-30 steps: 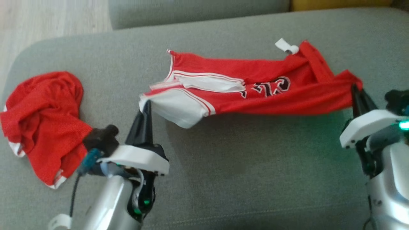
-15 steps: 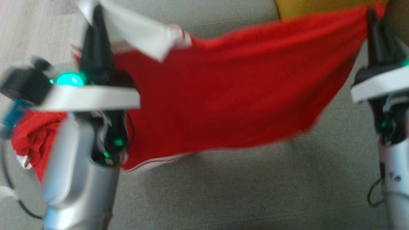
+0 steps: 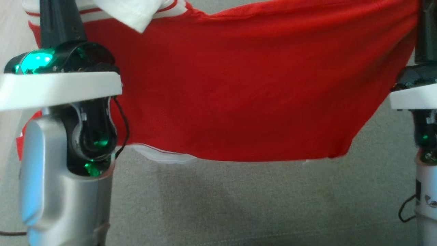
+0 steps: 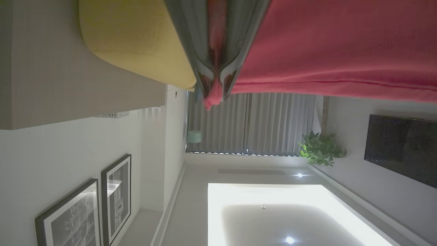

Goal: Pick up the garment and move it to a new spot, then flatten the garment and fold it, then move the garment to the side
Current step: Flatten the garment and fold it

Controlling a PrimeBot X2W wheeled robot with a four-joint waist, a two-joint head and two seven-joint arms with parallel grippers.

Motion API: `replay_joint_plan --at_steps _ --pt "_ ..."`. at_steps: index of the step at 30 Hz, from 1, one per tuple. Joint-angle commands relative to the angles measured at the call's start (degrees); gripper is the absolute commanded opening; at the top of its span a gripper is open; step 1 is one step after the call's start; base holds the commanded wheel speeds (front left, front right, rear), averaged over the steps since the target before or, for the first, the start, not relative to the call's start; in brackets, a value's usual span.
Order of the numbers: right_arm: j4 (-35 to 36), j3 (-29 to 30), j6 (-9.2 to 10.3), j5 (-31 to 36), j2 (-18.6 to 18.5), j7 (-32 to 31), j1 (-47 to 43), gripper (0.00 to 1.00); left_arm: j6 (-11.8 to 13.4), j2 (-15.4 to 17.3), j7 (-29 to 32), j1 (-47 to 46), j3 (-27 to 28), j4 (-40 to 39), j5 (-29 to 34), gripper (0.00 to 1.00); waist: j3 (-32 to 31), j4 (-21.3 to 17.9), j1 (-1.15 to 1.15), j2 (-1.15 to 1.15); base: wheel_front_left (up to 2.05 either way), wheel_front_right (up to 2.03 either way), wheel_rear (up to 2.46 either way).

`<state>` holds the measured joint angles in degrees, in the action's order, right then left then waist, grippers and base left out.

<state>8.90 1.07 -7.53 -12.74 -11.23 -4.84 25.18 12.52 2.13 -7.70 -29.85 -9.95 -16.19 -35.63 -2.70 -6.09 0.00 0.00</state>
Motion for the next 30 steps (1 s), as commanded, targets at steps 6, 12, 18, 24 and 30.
replay_joint_plan --at_steps 6,12,18,24,30 --pt "-1.3 0.5 0.04 1.3 1.3 -5.2 6.2 0.0 -0.9 4.2 4.4 -8.0 3.0 4.1 -1.0 0.0 3.3 -0.2 0.0 0.0 0.0 0.0 0.0" --pt "-18.6 -2.4 0.04 1.8 -0.2 -3.1 24.1 0.0 -4.9 8.0 6.5 -24.8 2.6 22.5 -0.2 0.0 13.4 -1.0 0.0 0.0 0.0 0.0 0.0" --pt "-34.7 -1.2 0.04 3.9 0.3 4.5 41.7 0.0 -8.0 9.0 3.4 -40.0 2.0 37.2 1.6 0.0 18.9 -1.0 0.0 0.0 0.0 0.0 0.0" --pt "-48.3 0.3 0.04 9.9 0.3 16.2 55.8 0.0 -10.3 8.0 -3.5 -53.5 2.5 49.8 2.5 0.0 22.4 0.4 0.0 0.0 0.0 0.0 0.0" --pt "-56.8 0.1 0.04 9.4 2.0 19.5 55.2 0.0 -13.9 6.4 -6.5 -53.6 1.2 56.6 3.4 0.0 24.8 1.8 0.0 0.0 0.0 0.0 0.0"
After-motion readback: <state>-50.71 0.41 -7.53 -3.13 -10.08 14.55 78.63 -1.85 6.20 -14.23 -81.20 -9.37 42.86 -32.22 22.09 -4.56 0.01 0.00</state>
